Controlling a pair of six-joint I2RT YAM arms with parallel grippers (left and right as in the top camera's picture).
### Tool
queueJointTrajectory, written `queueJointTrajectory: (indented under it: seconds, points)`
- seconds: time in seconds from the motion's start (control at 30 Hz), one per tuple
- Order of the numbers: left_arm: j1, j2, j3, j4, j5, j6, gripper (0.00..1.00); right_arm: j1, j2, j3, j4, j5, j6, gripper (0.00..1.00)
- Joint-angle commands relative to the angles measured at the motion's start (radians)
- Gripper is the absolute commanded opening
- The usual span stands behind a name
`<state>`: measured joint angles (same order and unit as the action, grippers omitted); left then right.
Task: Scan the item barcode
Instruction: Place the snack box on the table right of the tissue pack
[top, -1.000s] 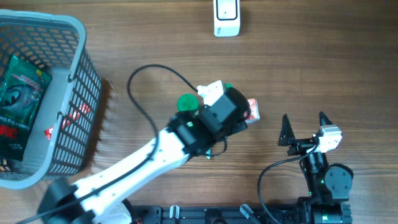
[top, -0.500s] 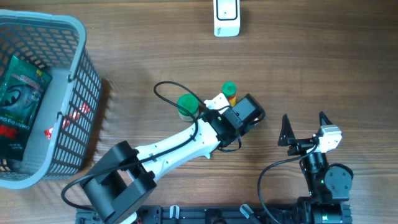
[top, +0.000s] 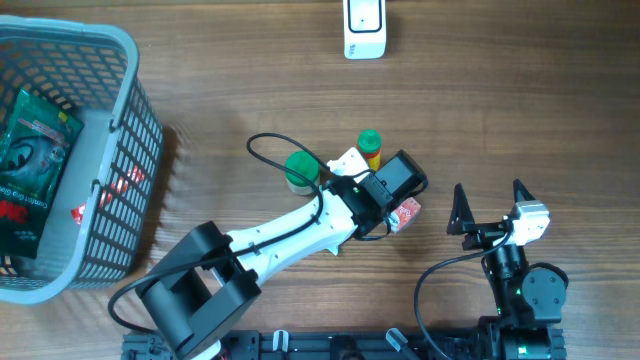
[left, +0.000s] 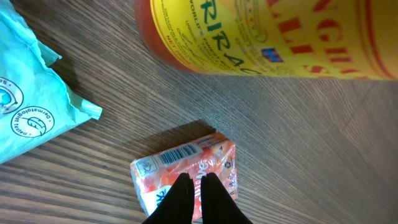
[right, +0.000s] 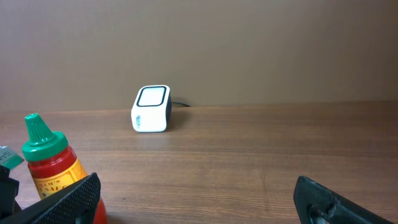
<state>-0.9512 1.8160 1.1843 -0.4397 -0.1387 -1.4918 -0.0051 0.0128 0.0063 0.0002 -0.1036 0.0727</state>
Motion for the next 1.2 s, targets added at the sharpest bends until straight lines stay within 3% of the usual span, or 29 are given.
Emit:
queueJointTrajectory:
  seconds: [0.0,0.17,0.4,0.63,0.73,0.87,1.07,1.17]
  points:
    - [-0.003,0.013,-0.006,0.002,0.015,-0.012,0.05,0.004,-0.008,-0.001,0.005,0.002,-0.014,1.00]
    - [-0.003,-0.007,-0.006,-0.072,0.113,-0.005,0.07,0.004,-0.008,-0.001,0.005,0.002,-0.014,1.00]
    - [-0.002,-0.130,-0.006,-0.293,0.032,-0.004,0.14,0.004,-0.008,-0.001,0.005,0.002,-0.013,1.00]
    - [0.068,-0.403,-0.006,-0.373,-0.312,0.229,0.51,0.004,-0.008,-0.001,0.005,0.002,-0.014,1.00]
    - [0.166,-0.542,-0.006,-0.361,-0.408,0.283,0.57,0.004,-0.008,-0.001,0.005,0.002,-0.014,1.00]
    - [0.362,-0.740,-0.006,-0.281,-0.420,0.427,0.59,0.004,-0.008,-0.001,0.005,0.002,-0.014,1.00]
    - [0.687,-0.947,-0.006,-0.082,-0.430,0.731,0.70,0.004,-0.008,-0.001,0.005,0.002,-0.014,1.00]
    - [0.893,-0.965,-0.006,-0.065,-0.480,0.749,0.77,0.004,-0.008,-0.001,0.005,0.002,-0.014,1.00]
